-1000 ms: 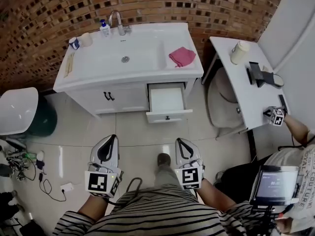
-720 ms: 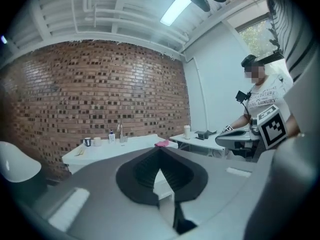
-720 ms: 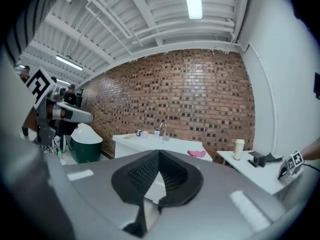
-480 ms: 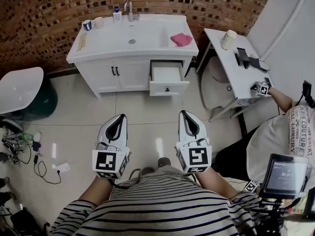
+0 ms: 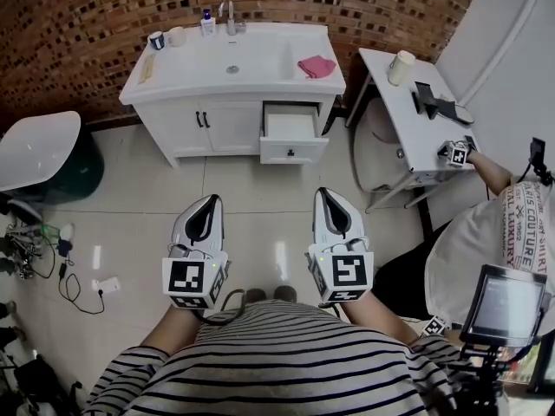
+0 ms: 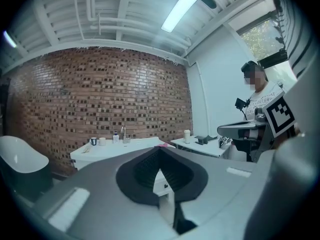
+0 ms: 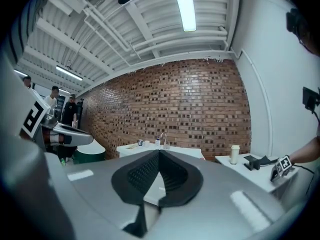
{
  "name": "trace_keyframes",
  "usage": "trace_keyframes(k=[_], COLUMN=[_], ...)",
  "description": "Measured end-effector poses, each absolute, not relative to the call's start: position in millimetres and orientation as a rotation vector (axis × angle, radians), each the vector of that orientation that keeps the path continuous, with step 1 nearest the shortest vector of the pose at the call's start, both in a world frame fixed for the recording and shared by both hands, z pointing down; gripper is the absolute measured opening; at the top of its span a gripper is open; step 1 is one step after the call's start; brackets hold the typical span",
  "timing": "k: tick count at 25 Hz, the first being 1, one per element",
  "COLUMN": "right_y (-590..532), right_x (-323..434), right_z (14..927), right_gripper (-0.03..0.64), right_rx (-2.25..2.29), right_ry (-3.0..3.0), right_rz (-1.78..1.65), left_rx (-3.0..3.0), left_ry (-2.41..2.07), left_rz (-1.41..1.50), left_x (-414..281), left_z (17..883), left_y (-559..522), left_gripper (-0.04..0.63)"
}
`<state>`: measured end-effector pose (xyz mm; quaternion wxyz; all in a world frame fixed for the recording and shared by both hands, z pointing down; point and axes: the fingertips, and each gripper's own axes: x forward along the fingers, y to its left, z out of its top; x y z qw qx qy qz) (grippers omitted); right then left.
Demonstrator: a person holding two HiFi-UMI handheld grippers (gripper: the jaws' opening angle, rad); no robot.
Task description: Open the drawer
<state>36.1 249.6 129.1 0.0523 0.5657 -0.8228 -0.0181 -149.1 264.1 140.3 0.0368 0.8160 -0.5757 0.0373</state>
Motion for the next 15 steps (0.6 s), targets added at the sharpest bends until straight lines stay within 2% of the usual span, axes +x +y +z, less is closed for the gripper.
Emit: trace_keyframes(k=[15], right_y=[240.2], right_x=[10.7], right_z=[139.2], right_gripper=[0.0], right_rx=[1.625], right_ry=[-2.52], right_rz=[-0.036], left_rx=[2.462], left_ry=[-1.805], left_rz=[0.121], left_x=[-158.3], left_z=[145.0], left_y=[265.9], left_gripper=[0.012])
